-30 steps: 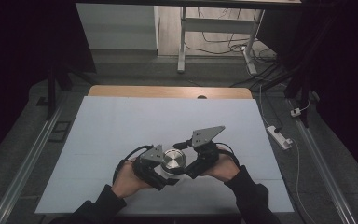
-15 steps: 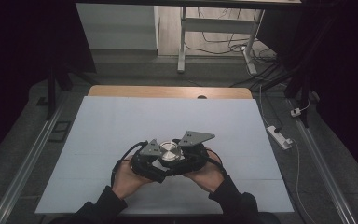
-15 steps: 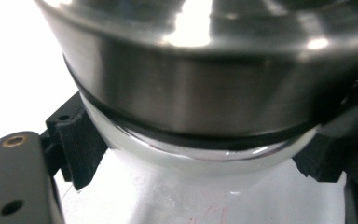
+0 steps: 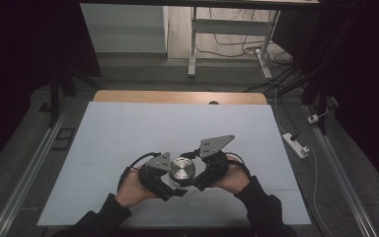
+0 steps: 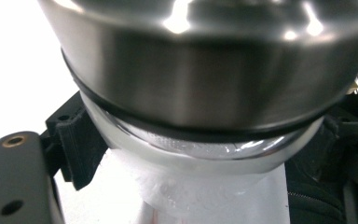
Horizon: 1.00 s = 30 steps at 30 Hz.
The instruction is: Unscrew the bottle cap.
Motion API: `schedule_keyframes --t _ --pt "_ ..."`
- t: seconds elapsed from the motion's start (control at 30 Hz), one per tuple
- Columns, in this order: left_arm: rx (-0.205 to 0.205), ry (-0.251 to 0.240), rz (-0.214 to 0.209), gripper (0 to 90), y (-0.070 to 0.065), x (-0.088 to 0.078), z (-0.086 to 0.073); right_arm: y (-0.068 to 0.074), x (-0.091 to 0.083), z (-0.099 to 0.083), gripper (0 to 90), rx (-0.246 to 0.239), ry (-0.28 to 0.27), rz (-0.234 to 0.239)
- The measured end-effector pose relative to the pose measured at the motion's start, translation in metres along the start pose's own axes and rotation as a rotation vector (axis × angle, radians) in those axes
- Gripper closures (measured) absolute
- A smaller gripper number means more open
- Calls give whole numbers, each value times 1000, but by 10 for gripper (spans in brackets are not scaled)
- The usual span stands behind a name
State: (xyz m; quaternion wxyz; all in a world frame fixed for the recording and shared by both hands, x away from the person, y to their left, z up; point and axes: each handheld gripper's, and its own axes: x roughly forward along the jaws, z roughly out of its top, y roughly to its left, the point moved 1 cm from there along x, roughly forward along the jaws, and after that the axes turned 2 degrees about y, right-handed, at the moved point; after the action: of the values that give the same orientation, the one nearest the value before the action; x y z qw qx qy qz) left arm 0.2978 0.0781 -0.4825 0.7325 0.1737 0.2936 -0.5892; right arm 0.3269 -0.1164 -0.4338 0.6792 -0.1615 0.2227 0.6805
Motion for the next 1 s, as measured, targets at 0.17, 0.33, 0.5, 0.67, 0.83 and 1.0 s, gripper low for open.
schedule_keyframes --t 0.17,0.33,0.5,0.67,0.83,1.0 --pt "-57 2 75 156 3 1 -2 -1 -4 5 64 92 18 -74" --pt "-115 0 171 156 5 0 -2 4 3 11 52 167 6 -222" --pt "-132 8 221 156 4 1 0 11 18 12 69 183 29 -325" --pt "-127 9 219 157 3 0 1 13 21 10 178 165 19 -384" --pt "-85 4 147 156 3 -2 1 12 16 10 182 149 24 -316" --pt "-39 -7 57 156 2 -5 1 10 9 10 183 88 21 -186"
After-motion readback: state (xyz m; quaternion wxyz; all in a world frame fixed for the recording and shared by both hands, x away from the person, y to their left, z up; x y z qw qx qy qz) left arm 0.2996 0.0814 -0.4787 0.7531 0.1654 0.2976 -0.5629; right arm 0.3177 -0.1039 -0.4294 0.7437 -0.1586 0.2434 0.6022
